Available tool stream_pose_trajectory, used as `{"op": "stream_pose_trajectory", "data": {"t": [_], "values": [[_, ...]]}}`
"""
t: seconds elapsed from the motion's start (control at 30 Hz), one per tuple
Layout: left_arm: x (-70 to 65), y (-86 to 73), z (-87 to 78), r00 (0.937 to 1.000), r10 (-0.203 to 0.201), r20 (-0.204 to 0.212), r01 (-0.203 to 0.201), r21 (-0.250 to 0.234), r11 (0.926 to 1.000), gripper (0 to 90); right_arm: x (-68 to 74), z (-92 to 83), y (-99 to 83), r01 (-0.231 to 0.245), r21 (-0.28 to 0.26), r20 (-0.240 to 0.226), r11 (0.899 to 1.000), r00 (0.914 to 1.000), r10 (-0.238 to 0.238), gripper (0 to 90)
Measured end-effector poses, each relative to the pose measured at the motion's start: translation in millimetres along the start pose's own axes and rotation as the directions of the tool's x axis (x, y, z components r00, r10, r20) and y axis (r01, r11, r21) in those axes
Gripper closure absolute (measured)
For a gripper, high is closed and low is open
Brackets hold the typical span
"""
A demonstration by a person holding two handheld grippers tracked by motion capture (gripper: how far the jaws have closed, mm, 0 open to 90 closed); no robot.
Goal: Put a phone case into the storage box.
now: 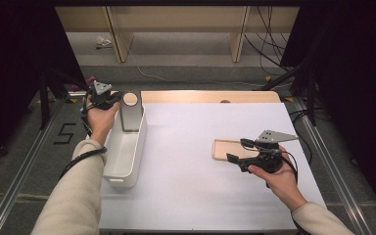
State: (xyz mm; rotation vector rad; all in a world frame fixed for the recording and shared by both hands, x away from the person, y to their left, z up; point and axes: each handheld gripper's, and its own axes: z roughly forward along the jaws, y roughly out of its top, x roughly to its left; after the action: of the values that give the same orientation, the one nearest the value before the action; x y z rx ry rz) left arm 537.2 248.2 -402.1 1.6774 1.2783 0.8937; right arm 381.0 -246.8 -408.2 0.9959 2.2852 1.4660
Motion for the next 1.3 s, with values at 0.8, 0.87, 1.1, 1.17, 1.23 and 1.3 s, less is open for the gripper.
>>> {"op": "stream_pose_trajectory", "data": {"t": [0.8, 0.87, 1.1, 1.17, 1.23, 1.3], "values": [[0.4, -0.1, 3.7, 0.9998, 0.011, -0.016, -0.010, 0.040, 0.9991, 69.0, -0.4, 0.3, -0.1, -0.005, 0.000, 0.000, 1.000, 1.0000, 0.005, 17.3], [0.1, 0.3, 3.6, 0.9996, 0.013, -0.025, -0.012, 0.047, 0.9988, 65.2, -0.5, 0.5, -0.2, -0.004, -0.001, -0.001, 1.000, 1.0000, 0.004, 17.2], [0.7, 1.8, 1.7, 0.9992, 0.005, -0.041, -0.003, 0.057, 0.9984, 55.6, -0.5, 0.6, -0.2, -0.008, 0.000, 0.000, 1.000, 1.0000, 0.008, 17.1], [0.8, 2.2, 0.8, 0.9989, 0.007, -0.047, -0.004, 0.060, 0.9982, 53.0, -0.4, 0.7, -0.2, -0.008, 0.002, 0.001, 1.000, 1.0000, 0.008, 17.1], [1.5, 3.1, -0.4, 0.9984, -0.010, -0.056, 0.014, 0.058, 0.9982, 50.5, -0.1, 0.7, 0.0, -0.008, 0.002, 0.001, 1.000, 1.0000, 0.008, 17.0], [1.6, 4.1, -1.5, 0.9985, -0.009, -0.055, 0.013, 0.063, 0.9979, 49.2, 0.2, 0.7, 0.1, -0.007, 0.002, 0.001, 1.000, 1.0000, 0.007, 17.0]]}}
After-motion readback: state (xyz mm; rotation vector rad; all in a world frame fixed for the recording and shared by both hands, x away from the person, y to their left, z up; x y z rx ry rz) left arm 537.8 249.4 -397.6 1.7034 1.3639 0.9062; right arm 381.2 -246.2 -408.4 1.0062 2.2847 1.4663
